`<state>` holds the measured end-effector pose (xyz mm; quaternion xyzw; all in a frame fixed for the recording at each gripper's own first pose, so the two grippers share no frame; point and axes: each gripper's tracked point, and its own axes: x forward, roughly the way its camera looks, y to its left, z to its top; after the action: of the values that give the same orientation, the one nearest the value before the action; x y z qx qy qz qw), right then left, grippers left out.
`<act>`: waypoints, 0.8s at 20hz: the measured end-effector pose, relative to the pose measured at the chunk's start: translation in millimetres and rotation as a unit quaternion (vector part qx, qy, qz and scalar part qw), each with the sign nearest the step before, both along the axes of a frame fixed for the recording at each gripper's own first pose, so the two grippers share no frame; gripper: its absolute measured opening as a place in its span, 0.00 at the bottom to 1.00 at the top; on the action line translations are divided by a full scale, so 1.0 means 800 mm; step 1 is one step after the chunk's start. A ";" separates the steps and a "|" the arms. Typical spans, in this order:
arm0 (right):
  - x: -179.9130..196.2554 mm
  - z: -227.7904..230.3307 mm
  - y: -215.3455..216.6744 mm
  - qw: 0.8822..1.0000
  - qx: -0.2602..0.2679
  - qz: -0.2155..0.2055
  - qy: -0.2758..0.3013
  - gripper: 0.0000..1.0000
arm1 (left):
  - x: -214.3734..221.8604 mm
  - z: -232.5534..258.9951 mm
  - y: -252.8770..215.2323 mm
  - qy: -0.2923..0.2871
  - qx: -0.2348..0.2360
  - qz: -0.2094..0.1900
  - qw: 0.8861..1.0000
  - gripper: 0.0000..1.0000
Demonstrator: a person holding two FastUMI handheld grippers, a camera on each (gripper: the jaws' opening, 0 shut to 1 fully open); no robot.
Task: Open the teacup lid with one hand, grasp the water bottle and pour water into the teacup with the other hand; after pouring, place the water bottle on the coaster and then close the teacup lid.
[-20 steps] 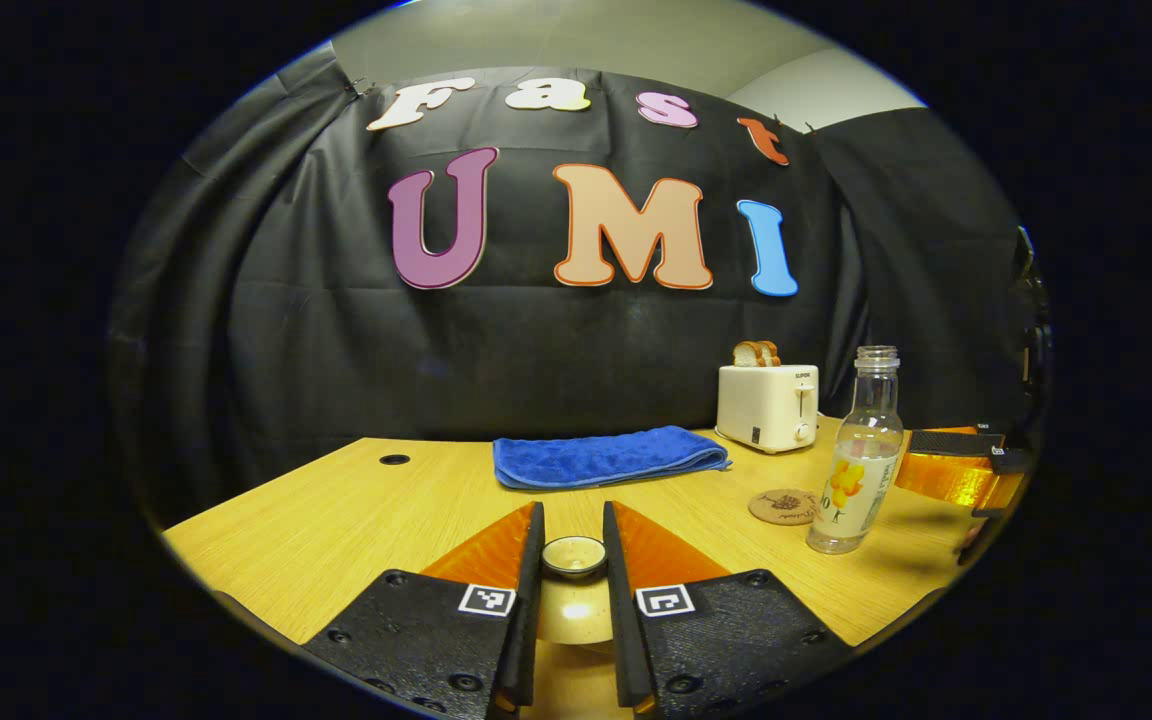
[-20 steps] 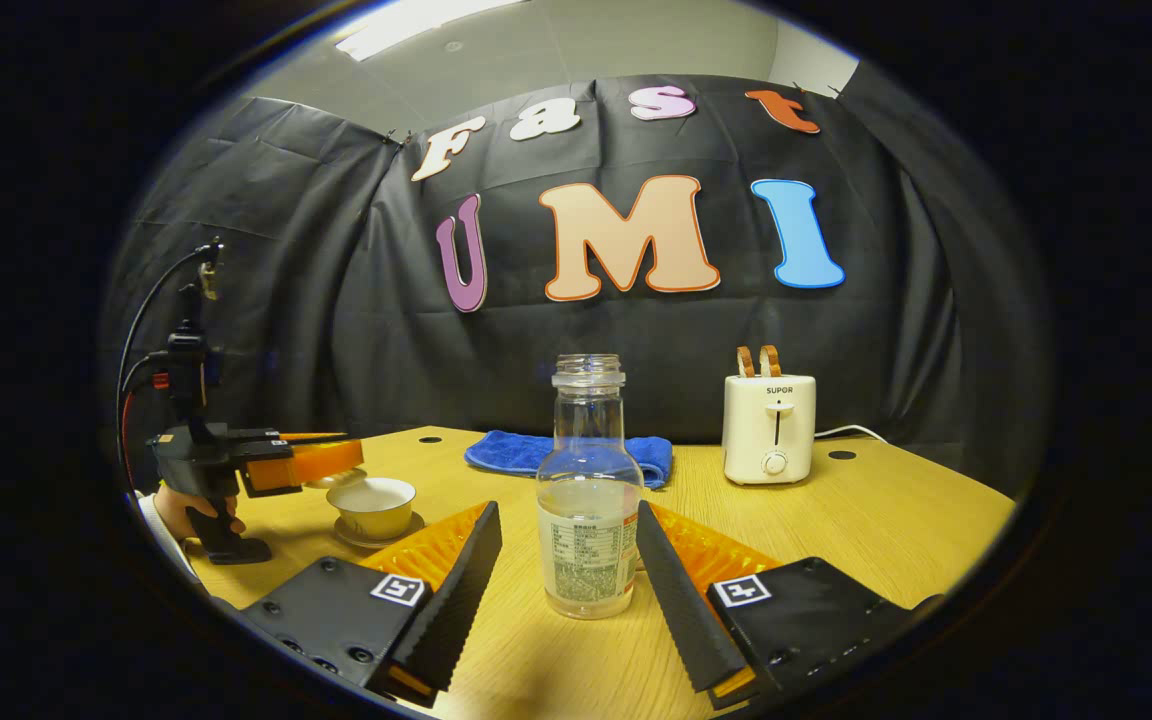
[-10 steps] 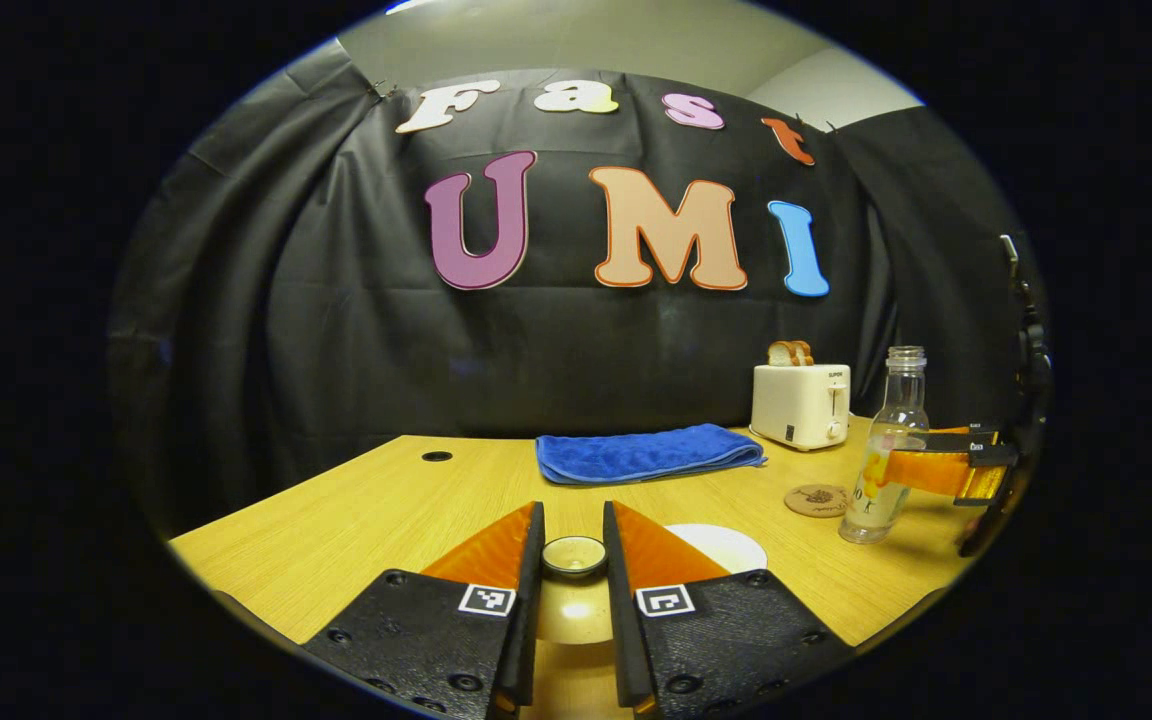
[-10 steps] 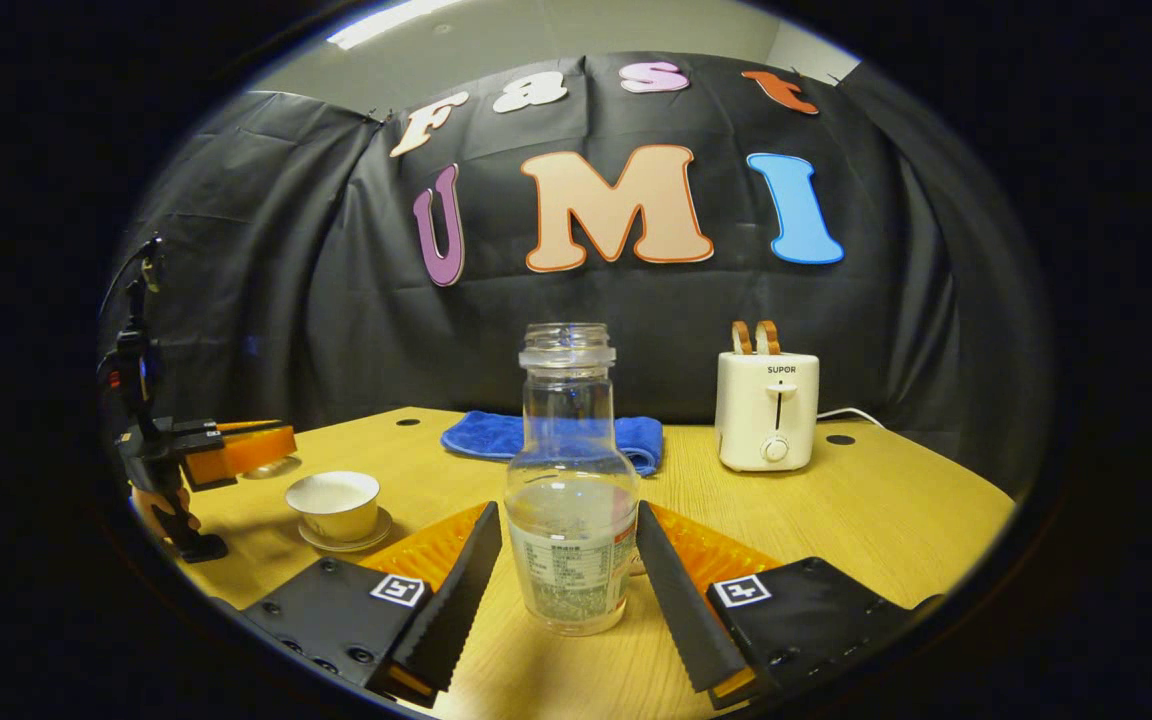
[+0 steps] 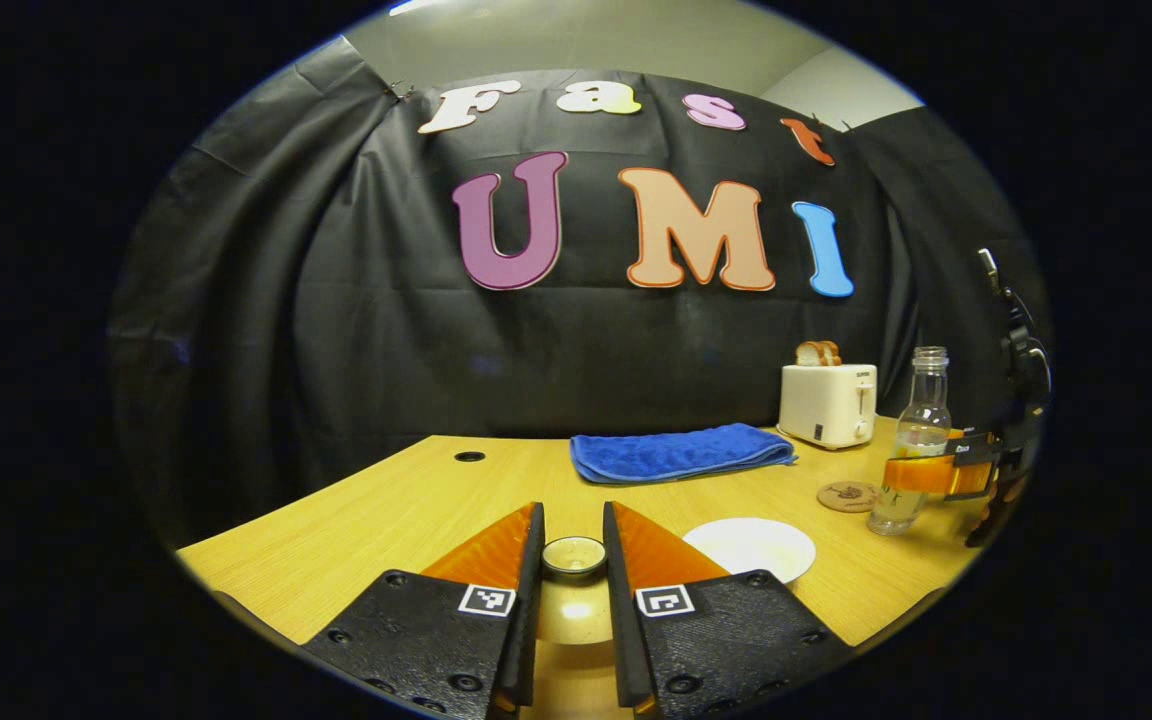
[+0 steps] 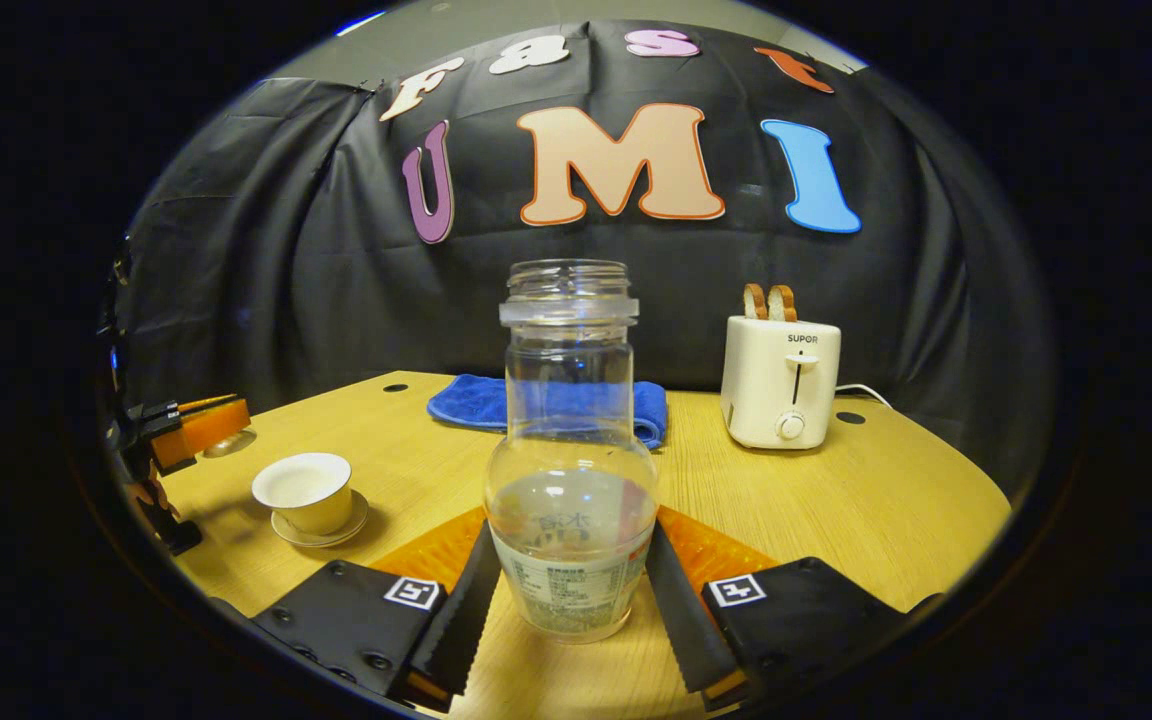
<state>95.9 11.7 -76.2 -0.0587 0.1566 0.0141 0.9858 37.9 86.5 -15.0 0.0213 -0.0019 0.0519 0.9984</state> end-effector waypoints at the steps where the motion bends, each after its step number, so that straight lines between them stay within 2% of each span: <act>1: 0.000 0.000 0.001 1.000 -0.008 0.001 -0.001 0.80 | -0.001 0.000 0.005 0.000 0.000 0.005 1.000 0.29; 6: 0.001 0.018 0.001 0.994 -0.112 0.002 -0.004 0.79 | -0.001 0.000 0.007 -0.001 0.001 0.008 1.000 0.29; 8: 0.003 0.043 0.001 0.985 -0.172 0.004 -0.019 0.79 | -0.002 -0.001 0.007 -0.001 0.000 0.008 1.000 0.29; 12: 0.007 0.086 0.012 0.951 -0.304 0.017 -0.051 0.79 | -0.001 0.000 0.008 -0.001 0.000 0.008 1.000 0.29; 16: 0.020 0.096 0.021 0.899 -0.433 0.038 -0.051 0.78 | 0.000 0.001 0.010 0.000 -0.001 0.014 1.000 0.29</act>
<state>112.2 28.9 0.9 -0.4860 0.0947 -0.0211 0.8686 37.5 94.3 -14.5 0.0202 -0.0016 0.0657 0.9976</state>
